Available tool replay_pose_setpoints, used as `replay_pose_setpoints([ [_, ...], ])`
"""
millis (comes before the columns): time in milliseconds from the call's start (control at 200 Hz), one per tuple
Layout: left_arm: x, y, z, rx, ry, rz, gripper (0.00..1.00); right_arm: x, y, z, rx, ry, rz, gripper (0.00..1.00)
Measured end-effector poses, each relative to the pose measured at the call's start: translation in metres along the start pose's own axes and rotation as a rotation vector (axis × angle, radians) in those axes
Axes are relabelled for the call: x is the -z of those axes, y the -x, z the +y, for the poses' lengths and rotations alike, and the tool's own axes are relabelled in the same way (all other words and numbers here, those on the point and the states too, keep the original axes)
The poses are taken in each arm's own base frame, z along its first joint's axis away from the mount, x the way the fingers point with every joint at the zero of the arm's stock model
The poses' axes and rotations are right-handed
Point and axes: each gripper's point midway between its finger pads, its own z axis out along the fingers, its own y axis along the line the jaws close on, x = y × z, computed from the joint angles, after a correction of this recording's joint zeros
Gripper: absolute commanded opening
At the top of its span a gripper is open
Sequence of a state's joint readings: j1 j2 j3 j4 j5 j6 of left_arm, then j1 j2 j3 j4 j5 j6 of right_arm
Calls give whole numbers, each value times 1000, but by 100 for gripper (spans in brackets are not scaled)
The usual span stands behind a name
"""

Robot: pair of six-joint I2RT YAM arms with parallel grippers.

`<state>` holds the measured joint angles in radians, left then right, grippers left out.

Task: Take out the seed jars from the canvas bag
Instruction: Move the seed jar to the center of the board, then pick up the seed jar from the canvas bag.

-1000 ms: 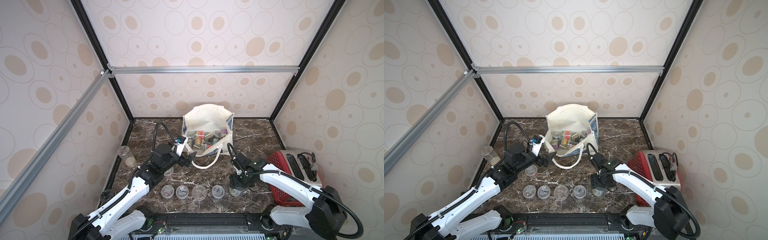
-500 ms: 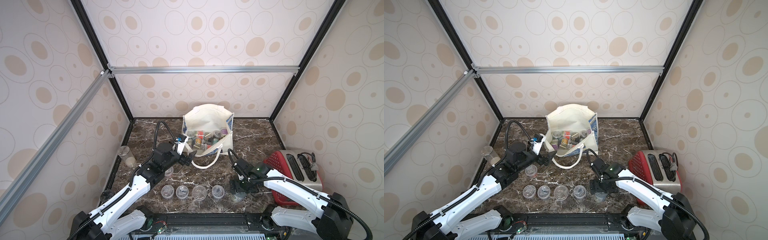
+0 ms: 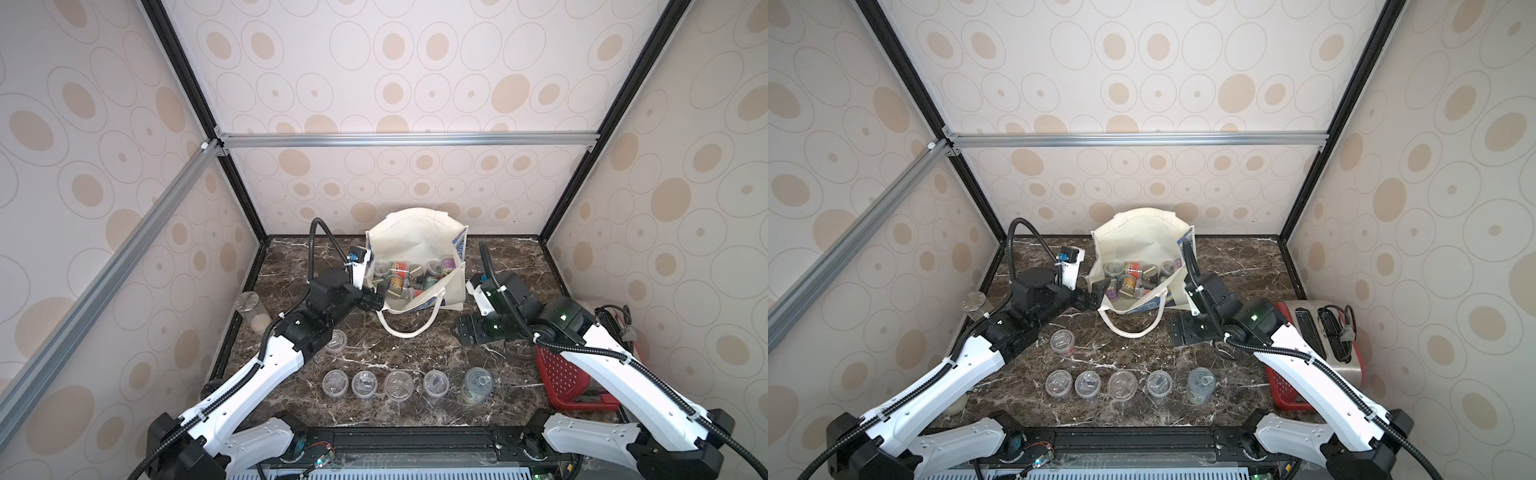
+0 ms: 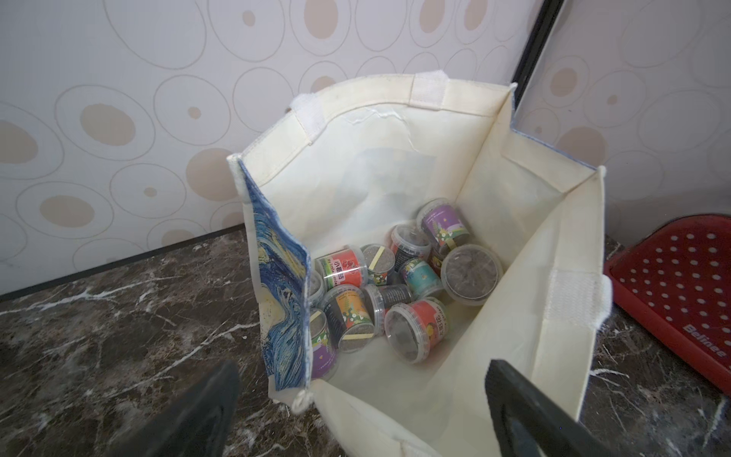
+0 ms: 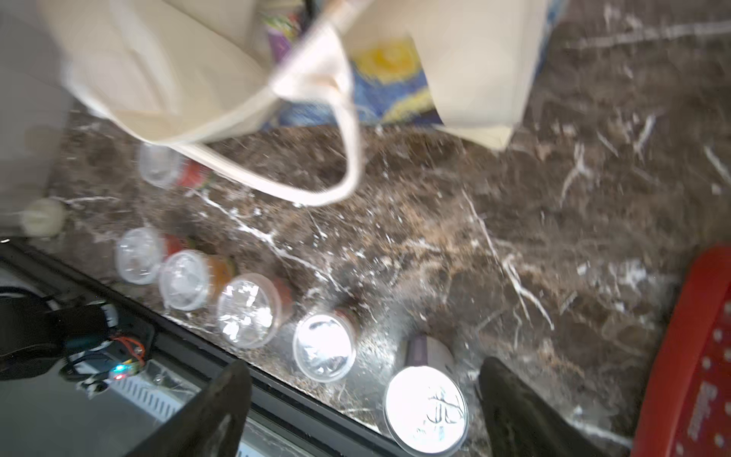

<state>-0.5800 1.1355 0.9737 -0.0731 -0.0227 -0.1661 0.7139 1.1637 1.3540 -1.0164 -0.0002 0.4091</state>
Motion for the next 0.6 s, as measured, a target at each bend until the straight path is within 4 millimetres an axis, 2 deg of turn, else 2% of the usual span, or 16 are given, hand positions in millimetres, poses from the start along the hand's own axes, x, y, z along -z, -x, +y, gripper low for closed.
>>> replay_pose_setpoints([
  [75,-14,-1,6,15,47,32,98,1,32,24,53,69,-39,91],
  [130,-24,-5,12,20,88,61,98,-6,54,39,78,95,-53,91],
  [210,-35,-15,20,20,143,107,98,-30,82,52,87,89,-67,91],
  [270,-38,-24,27,18,185,140,98,-52,95,52,80,47,-61,91],
  [370,-37,-31,36,14,235,168,98,-92,107,43,63,-54,-19,91],
  [460,-33,-32,40,12,259,164,98,-123,107,29,49,-163,38,91],
  [520,-28,-38,42,11,263,169,98,-135,100,16,47,-239,74,91],
  [595,-22,-50,42,8,255,185,98,-137,90,3,55,-318,103,91],
])
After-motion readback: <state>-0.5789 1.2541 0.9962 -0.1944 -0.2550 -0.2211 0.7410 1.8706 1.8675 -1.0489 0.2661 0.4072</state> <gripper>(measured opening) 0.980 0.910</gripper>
